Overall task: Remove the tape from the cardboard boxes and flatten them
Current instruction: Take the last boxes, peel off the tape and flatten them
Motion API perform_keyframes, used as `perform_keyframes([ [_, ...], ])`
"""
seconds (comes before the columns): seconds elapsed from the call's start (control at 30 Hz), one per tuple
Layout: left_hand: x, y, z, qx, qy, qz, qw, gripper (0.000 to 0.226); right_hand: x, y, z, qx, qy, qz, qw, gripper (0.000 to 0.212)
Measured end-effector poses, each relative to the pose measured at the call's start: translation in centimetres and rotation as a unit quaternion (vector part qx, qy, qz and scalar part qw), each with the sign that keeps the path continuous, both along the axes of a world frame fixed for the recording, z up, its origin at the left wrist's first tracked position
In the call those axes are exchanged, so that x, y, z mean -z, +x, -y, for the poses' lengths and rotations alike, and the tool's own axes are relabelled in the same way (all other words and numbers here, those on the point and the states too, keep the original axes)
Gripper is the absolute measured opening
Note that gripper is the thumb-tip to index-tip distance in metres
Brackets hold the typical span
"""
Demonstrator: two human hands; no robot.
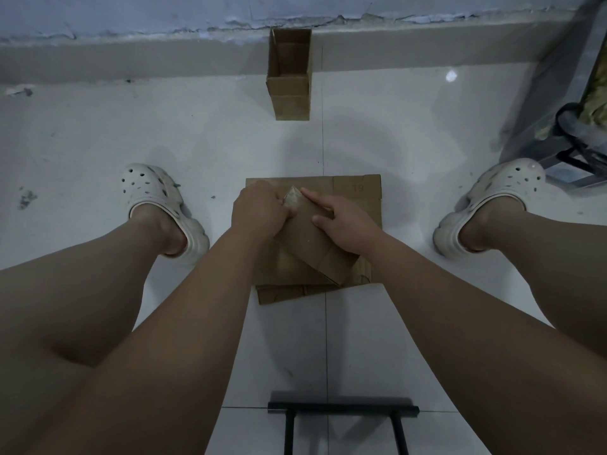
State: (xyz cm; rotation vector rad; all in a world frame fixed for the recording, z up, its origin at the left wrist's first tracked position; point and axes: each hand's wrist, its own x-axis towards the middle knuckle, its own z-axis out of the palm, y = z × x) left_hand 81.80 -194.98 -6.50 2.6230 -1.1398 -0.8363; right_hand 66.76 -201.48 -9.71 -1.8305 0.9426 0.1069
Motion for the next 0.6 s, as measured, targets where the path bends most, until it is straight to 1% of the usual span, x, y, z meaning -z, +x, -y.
perform_keyframes([
  [0.07, 0.1, -0.5, 0.1, 0.014, 0.001, 0.028, 1.000, 0.028, 0.0, 0.0, 0.0, 0.001, 0.001, 0.001, 1.000, 0.055],
  [0.13, 0.2, -1.0, 0.2, 0.019, -0.003, 0.054, 0.998, 0.024, 0.0, -0.1, 0.1, -0.001, -0.002, 0.000, 1.000, 0.055],
  [0.23, 0.4, -1.2, 0.3, 0.012, -0.006, 0.059, 0.998, 0.026, 0.0, -0.1, 0.0, 0.000, -0.002, 0.003, 1.000, 0.055],
  [0.3, 0.6, -1.2, 0.3, 0.038, 0.001, 0.066, 0.997, 0.026, 0.1, -0.1, 0.0, 0.000, -0.002, 0.004, 1.000, 0.055],
  [0.4, 0.5, -1.1, 0.5, 0.047, 0.017, 0.070, 0.996, 0.036, 0.2, -0.2, 0.0, 0.000, -0.001, 0.005, 1.000, 0.055],
  [0.47, 0.3, -1.2, 0.6, 0.051, 0.026, 0.066, 0.996, 0.036, 0.2, -0.1, 0.0, 0.001, 0.001, 0.006, 1.000, 0.055],
  [0.53, 0.3, -1.3, 0.6, 0.049, 0.028, 0.060, 0.997, 0.033, 0.2, 0.0, 0.0, -0.001, -0.001, 0.004, 1.000, 0.054],
  [0.6, 0.1, -1.6, 0.5, 0.062, 0.027, 0.066, 0.996, 0.021, 0.2, 0.0, 0.0, -0.004, -0.003, 0.003, 1.000, 0.054],
])
